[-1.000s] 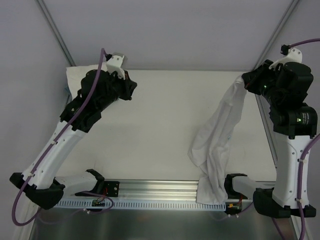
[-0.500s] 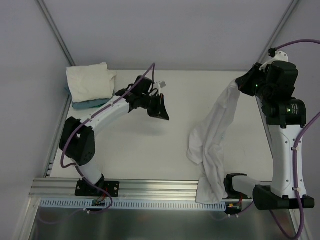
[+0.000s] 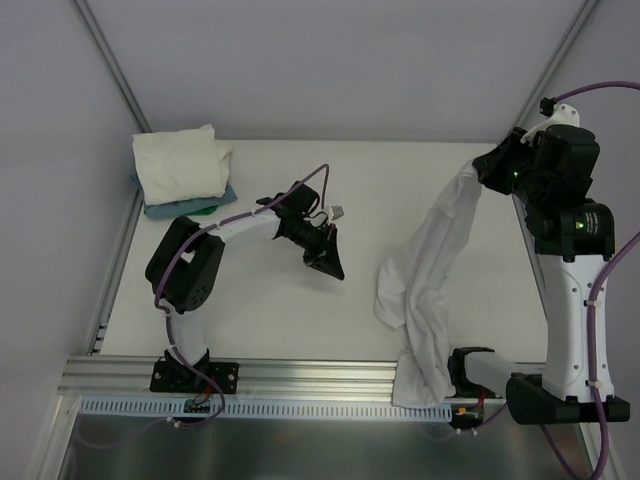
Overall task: Fold and stack the t-shirts
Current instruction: Flatten out the tshirt
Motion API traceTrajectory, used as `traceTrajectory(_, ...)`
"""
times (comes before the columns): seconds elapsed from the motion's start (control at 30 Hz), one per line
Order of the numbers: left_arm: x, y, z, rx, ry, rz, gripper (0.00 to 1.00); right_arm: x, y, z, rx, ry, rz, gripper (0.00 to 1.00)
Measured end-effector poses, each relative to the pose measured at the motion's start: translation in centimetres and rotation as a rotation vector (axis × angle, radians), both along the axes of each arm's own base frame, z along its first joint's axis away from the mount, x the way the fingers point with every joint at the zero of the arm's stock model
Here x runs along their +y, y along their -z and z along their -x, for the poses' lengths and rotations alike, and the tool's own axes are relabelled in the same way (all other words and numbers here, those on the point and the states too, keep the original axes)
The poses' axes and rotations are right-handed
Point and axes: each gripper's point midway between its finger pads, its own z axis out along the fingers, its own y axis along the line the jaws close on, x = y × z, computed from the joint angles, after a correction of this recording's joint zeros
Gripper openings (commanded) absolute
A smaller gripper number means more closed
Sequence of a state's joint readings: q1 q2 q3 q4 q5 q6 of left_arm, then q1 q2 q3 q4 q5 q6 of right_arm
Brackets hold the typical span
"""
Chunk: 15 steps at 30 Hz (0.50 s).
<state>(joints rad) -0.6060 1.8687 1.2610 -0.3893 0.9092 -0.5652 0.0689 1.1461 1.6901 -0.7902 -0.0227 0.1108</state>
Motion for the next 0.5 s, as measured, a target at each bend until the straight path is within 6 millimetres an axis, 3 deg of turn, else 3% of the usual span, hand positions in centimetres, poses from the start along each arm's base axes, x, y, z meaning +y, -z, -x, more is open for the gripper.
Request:
traceTrajectory(0.27, -3.7, 4.4, 1.8, 0.082, 0.092, -0.018, 0.0, 0.0, 0.1, -0.1, 0.005, 0.0, 0.0, 0.0)
traceTrajectory(0.3, -4.2, 4.9, 2.0, 0.084, 0.102, -0.025, 0.05, 0.0, 0.2, -0.2, 0.005, 0.0, 0.001, 0.0)
traceTrajectory(0.37, -4.7, 5.3, 2.2, 0.079, 0.115, -0.035, 0.28, 0.0, 0.2, -0.2, 0.007, -0.001, 0.003, 0.0)
traceTrajectory(0.5, -5.6, 5.4, 2.0, 0.025, 0.126, -0.048, 0.6, 0.0, 0.3, -0.1, 0.012, -0.002, 0.007, 0.0)
